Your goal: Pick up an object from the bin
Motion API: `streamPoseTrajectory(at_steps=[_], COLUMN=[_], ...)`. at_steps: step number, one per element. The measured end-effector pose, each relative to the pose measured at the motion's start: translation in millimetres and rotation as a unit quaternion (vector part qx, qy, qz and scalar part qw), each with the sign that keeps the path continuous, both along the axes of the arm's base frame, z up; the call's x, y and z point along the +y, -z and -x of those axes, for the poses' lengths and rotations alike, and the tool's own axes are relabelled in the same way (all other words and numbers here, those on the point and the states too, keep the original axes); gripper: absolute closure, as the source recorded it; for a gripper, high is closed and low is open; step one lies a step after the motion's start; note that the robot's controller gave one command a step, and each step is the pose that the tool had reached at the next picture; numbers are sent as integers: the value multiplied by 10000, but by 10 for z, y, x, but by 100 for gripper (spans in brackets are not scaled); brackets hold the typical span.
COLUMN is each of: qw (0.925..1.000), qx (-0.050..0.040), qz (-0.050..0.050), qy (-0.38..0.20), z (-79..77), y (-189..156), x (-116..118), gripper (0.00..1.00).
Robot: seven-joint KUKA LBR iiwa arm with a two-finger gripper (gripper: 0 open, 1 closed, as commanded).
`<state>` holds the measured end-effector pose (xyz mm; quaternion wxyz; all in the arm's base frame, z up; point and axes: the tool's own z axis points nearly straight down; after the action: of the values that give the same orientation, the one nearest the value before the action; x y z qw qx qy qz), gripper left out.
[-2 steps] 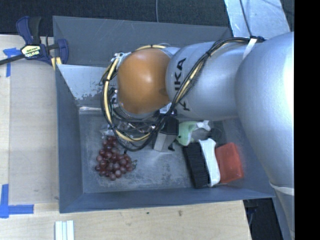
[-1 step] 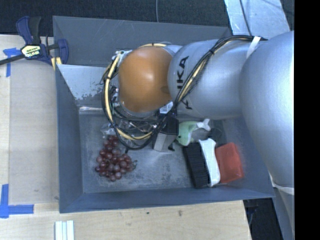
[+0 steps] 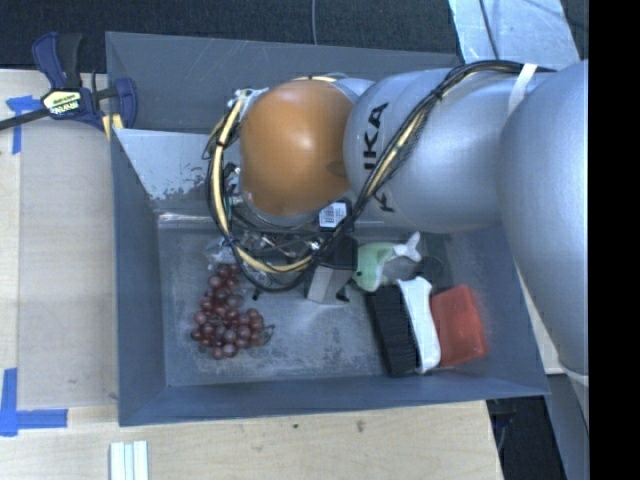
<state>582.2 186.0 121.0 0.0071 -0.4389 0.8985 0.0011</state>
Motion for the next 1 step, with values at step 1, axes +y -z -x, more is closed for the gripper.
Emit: streamPoseTrajectory(at_steps=[1], qw=[10000], qx=[-42], qz=[-12], qy=[2], z=[-23], y=[-130], x=[6], gripper=[100])
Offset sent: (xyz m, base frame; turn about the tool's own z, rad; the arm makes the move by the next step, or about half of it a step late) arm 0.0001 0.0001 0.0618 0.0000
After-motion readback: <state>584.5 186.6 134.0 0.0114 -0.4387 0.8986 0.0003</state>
